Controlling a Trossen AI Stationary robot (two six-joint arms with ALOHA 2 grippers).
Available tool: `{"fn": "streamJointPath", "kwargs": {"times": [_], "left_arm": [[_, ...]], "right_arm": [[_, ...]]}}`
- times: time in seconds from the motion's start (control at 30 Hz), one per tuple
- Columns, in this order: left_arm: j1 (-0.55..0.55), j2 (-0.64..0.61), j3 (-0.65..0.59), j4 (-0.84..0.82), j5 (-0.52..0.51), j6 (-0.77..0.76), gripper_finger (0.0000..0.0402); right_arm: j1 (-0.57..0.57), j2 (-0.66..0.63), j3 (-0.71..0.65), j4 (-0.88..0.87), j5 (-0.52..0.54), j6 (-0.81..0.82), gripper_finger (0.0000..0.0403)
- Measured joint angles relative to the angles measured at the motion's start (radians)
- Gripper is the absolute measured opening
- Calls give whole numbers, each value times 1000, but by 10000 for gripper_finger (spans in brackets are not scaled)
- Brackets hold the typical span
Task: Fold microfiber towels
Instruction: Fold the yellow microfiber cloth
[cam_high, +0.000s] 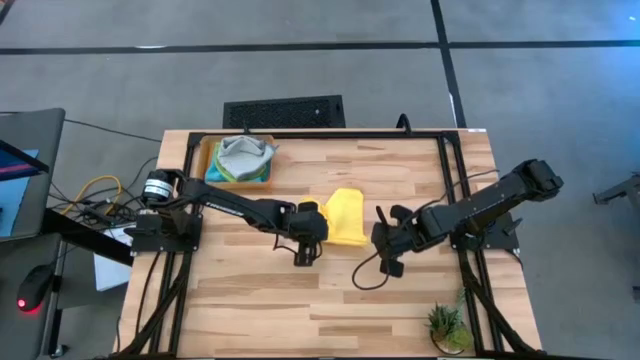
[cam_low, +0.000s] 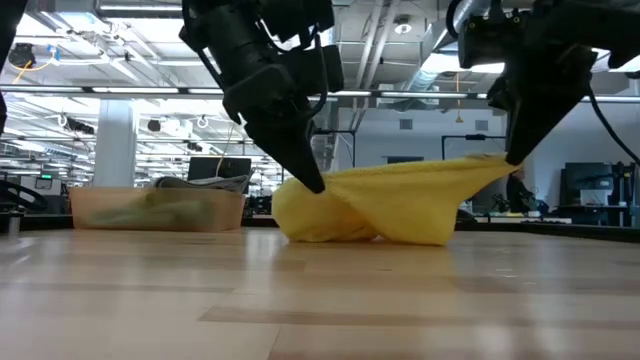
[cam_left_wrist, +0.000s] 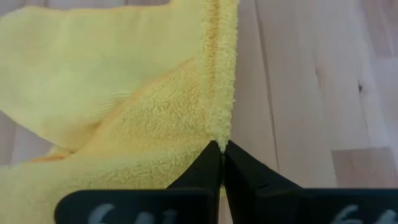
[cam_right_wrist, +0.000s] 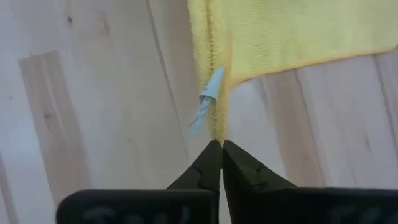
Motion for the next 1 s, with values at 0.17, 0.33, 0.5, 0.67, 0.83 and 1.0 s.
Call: {"fn": "streamJointPath", "kwargs": {"times": [0.17,0.33,0.5,0.67,0.83,1.0], "left_arm": [[-12,0,-1,-9,42,-12,36],[-11,0,-1,-9,41,-32,89],[-12,-1,0,-5,42,68,125],[-2,-6,2,83,40,205,132],[44,-6,34,49,7,354,126],[151,5,62,49,129,395,118]], "right_arm": [[11,0,-14,6,-8,-5,58],[27,0,-23,12,-5,-7,95],[24,0,-23,14,-5,-8,141],[8,0,-23,15,-2,-9,166],[-9,0,-23,14,1,-10,172],[-15,0,-23,14,1,-11,168]]}}
